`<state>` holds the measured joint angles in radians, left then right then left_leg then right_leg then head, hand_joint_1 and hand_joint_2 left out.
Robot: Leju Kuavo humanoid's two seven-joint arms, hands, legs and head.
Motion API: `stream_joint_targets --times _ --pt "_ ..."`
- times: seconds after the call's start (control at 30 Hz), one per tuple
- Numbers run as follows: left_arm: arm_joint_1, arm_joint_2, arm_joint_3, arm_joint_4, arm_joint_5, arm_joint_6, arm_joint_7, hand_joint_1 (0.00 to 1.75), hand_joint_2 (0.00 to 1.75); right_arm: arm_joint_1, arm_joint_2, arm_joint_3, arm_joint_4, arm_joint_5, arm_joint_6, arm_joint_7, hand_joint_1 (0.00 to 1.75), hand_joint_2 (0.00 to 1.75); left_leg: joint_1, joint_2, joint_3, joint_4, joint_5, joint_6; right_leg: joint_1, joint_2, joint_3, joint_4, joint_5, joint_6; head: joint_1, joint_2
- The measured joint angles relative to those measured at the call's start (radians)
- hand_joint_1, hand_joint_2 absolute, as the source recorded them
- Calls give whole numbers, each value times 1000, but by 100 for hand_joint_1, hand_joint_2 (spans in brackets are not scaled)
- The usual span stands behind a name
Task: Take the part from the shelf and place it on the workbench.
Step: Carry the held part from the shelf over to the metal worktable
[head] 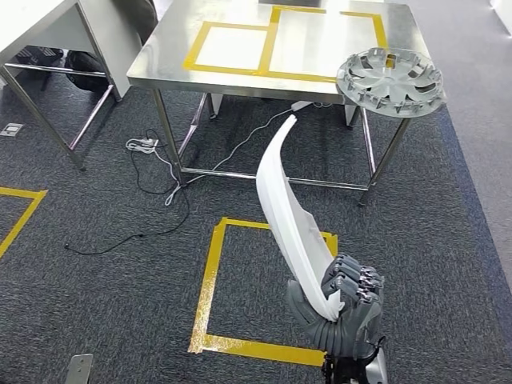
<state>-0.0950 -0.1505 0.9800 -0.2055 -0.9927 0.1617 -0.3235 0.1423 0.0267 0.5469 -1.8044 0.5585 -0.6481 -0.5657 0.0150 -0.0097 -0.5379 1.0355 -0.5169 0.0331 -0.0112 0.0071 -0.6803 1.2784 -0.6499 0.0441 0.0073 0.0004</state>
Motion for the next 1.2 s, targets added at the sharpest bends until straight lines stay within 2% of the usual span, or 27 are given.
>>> stream_joint_targets --times 0.07,0.1,0.37,0.4,0.43,0.5,0.53,0.57,0.6,0.63,0.67,0.7,0.73,0.77,0.8,0.83,0.87,0.9,0.93,0.97,1.0,1.03,1.07,1.13,1.17,1.2 --pt "1 0 0 0 0 0 0 0 175 0 0 -1 0 0 0 0 175 175 -1 -2 17 0 -13 -1 1 0 6 -66 56 -3 0 0" --pt "1 -1 0 0 0 0 0 0 175 0 0 -1 0 0 0 0 175 175 -1 -3 22 0 -16 -2 1 0 11 -88 73 -4 0 0" --pt "1 -1 0 0 0 0 0 0 175 0 0 -1 0 0 0 0 175 175 -1 -3 23 0 -16 -2 1 0 12 -93 77 -4 0 0" --pt "1 -1 0 0 0 0 0 0 175 0 0 -1 0 0 0 0 175 175 -1 -3 23 0 -17 -2 1 0 13 -95 79 -4 0 0" --pt "1 -1 0 0 0 0 0 0 175 0 0 -1 0 0 0 0 175 175 -1 -3 26 0 -19 -3 1 0 17 -111 93 -6 1 0" --pt "0 -2 0 0 0 0 0 0 175 1 0 -2 0 0 0 0 175 175 -3 -4 38 -1 -38 -14 5 -1 33 -173 123 -14 3 0" --pt "-1 -2 0 0 0 0 0 0 175 1 0 -3 0 0 0 0 175 175 -4 -5 50 4 -45 -23 6 0 52 -208 143 -22 5 0" --pt "-4 -3 0 0 0 0 0 0 175 1 0 -4 0 -1 0 0 175 175 -4 -4 33 54 -63 -36 5 -1 76 -233 149 -32 3 0" --pt "-5 -4 0 0 -1 0 0 0 175 1 0 -6 0 -4 0 0 175 175 -1 -3 -10 116 -88 -46 3 0 106 -243 145 -39 0 0" --pt "-5 -4 0 0 -3 0 1 0 175 1 0 -8 -1 -7 0 1 175 175 1 0 -48 124 -51 -54 -1 0 142 -253 129 -42 -3 0" --pt "-4 -4 0 0 -6 0 3 0 175 1 0 -11 -1 -11 0 1 175 175 1 4 -90 126 -32 -53 -2 1 178 -262 100 -34 -7 0" --pt "-1 -4 0 0 -10 0 5 0 175 1 -1 -13 -1 -16 1 2 175 175 0 7 -102 79 -1 -45 -2 3 209 -265 80 -21 -7 0" --pt "0 -4 0 0 -15 0 6 0 175 0 -1 -16 -2 -18 2 4 175 175 -2 8 -84 18 46 -33 -2 3 233 -266 69 -8 -7 0" --pt "-1 -6 0 0 -19 0 8 0 175 -2 -2 -18 -3 -21 3 5 175 175 -3 7 -65 10 32 -21 -2 2 243 -256 72 2 -5 0" --pt "-2 -7 -1 0 -22 0 8 0 175 -5 -2 -19 -3 -23 4 5 175 175 -2 5 -45 1 31 -12 -2 2 234 -223 84 6 -2 0" --pt "-3 -8 -1 0 -25 0 9 0 175 -8 -3 -21 -4 -26 6 6 175 175 -2 4 -24 -6 28 -5 -2 1 205 -175 91 8 2 0" --pt "-5 -8 -1 0 -26 1 10 0 175 -11 -4 -23 -4 -29 7 6 175 175 -2 4 -8 -13 21 0 -3 0 159 -115 90 8 6 0" --pt "-7 -8 -1 0 -28 1 10 0 175 -12 -5 -24 -4 -31 8 7 175 175 -2 3 8 -20 12 3 -3 0 106 -58 74 9 8 0" --pt "-8 -8 -1 0 -31 1 12 0 175 -13 -6 -26 -3 -34 10 9 175 175 -3 2 25 -28 1 5 -2 -1 54 -19 38 9 11 0" --pt "-8 -9 -2 0 -33 1 13 0 175 -13 -7 -28 -3 -38 13 11 175 175 -4 0 46 -37 -12 6 -1 -1 11 -4 -7 9 13 0" --pt "-8 -9 -2 0 -36 1 14 0 175 -14 -8 -31 -2 -42 17 13 175 175 -5 -2 71 -45 -26 6 -1 0 -20 -12 -45 9 16 0" --pt "-8 -10 -2 0 -38 0 16 0 175 -16 -9 -33 0 -46 21 16 175 175 -6 -4 97 -53 -41 5 0 0 -41 -41 -59 6 17 0" --pt "-8 -10 -3 0 -40 0 17 0 175 -18 -10 -35 1 -49 25 19 175 175 -7 -5 123 -59 -60 5 1 -1 -53 -88 -24 0 19 0" --pt "-9 -12 -5 0 -41 -1 20 0 175 -21 -14 -40 8 -55 35 24 175 175 -10 -7 170 -63 -101 0 6 -2 -63 -188 151 -14 21 0" --pt "-10 -13 -6 0 -42 -2 21 0 175 -23 -16 -42 11 -58 40 27 175 175 -10 -8 190 -67 -123 -5 10 -1 -58 -215 224 -20 20 0" --pt "-12 -14 -7 0 -42 -3 23 0 175 -26 -17 -44 13 -61 45 29 175 175 -9 -9 212 -67 -136 -12 14 0 -48 -224 260 -25 19 0"
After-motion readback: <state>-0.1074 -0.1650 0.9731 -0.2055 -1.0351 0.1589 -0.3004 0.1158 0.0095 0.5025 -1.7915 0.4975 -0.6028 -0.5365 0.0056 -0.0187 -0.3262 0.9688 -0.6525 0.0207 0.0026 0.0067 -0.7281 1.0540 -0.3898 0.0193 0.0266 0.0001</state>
